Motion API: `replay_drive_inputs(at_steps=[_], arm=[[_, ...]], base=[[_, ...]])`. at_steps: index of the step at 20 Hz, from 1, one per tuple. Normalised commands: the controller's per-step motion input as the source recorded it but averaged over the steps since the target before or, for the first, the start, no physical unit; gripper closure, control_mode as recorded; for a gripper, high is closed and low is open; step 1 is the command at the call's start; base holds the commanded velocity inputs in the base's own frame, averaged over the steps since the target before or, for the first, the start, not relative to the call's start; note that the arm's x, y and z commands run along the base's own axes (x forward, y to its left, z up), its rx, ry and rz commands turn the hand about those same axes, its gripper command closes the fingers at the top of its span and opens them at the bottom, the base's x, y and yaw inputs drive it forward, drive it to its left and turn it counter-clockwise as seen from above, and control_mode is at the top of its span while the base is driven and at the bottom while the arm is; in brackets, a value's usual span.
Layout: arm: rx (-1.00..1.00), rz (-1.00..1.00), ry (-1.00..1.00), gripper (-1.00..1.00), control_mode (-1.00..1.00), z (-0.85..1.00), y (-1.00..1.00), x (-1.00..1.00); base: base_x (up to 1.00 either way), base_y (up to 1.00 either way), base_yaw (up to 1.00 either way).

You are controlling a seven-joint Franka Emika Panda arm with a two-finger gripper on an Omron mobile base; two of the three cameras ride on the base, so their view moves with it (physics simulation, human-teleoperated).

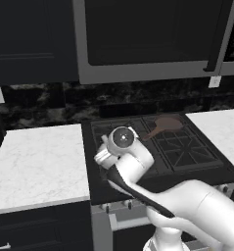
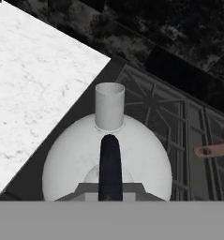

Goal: Pick the kettle from the counter and place it on a stove burner. Then turn the burner on.

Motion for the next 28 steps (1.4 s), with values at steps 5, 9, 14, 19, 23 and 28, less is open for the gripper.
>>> replay_drive_inputs(at_steps=[5, 9, 14, 19, 23, 28], arm=[[0.26, 0.07, 0.14, 1.00, -1.00, -0.01, -0.71, 0.31], [0.01, -0.03, 0.13, 1.00, -1.00, -0.02, -0.12, 0.54], [0.05, -0.14, 0.26, 1.00, -1.00, 0.00, -0.13, 1.00], [-0.04, -0.02, 0.27, 1.00, -1.00, -0.08, -0.01, 0.42], [-0.07, -0.03, 0.29, 1.00, -1.00, -0.26, 0.01, 0.14], [-0.13, 0.00, 0.10, 1.00, -1.00, -0.25, 0.00, 0.12]], base=[[0.00, 0.00, 0.00], [0.00, 0.00, 0.00], [0.00, 0.00, 0.00], [0.00, 0.00, 0.00], [0.00, 0.00, 0.00], [0.00, 0.00, 0.00]])
